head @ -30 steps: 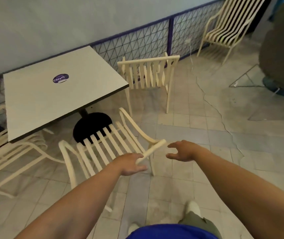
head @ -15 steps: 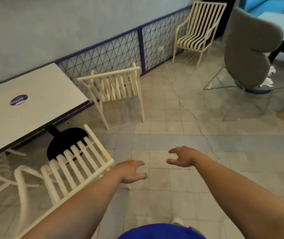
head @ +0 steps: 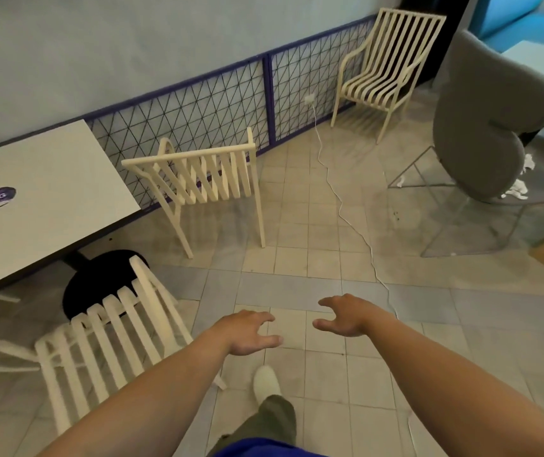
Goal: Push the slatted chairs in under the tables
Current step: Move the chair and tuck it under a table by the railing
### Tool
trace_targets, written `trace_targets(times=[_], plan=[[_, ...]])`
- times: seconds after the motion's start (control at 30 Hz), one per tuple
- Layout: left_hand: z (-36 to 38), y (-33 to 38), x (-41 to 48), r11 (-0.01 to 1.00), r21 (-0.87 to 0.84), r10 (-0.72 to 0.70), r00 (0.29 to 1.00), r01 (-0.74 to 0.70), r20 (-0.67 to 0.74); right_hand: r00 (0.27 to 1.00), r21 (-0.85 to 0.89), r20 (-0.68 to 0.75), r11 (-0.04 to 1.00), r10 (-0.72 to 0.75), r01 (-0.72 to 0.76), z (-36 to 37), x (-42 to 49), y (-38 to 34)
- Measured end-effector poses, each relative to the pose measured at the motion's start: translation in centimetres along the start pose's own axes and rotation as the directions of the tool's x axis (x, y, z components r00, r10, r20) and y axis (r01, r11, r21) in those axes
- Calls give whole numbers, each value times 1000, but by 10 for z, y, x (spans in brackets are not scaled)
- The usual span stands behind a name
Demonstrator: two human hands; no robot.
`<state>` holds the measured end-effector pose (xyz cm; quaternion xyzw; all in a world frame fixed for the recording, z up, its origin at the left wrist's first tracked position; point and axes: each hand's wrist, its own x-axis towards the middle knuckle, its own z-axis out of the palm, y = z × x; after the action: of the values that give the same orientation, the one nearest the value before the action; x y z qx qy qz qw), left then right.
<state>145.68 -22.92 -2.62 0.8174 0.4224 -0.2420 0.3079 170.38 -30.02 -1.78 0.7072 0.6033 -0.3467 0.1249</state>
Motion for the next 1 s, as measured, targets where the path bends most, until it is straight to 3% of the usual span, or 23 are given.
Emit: trace_targets(times=[0.6, 1.0], plan=[[-169, -140, 125, 970, -181, -175, 984, 164, -46, 984, -122, 58, 977, -170, 176, -164, 226, -89], [-297, -201, 216, 929, -251, -298, 951, 270, -80, 935, -159, 100, 922, -341, 353, -290, 386, -131]])
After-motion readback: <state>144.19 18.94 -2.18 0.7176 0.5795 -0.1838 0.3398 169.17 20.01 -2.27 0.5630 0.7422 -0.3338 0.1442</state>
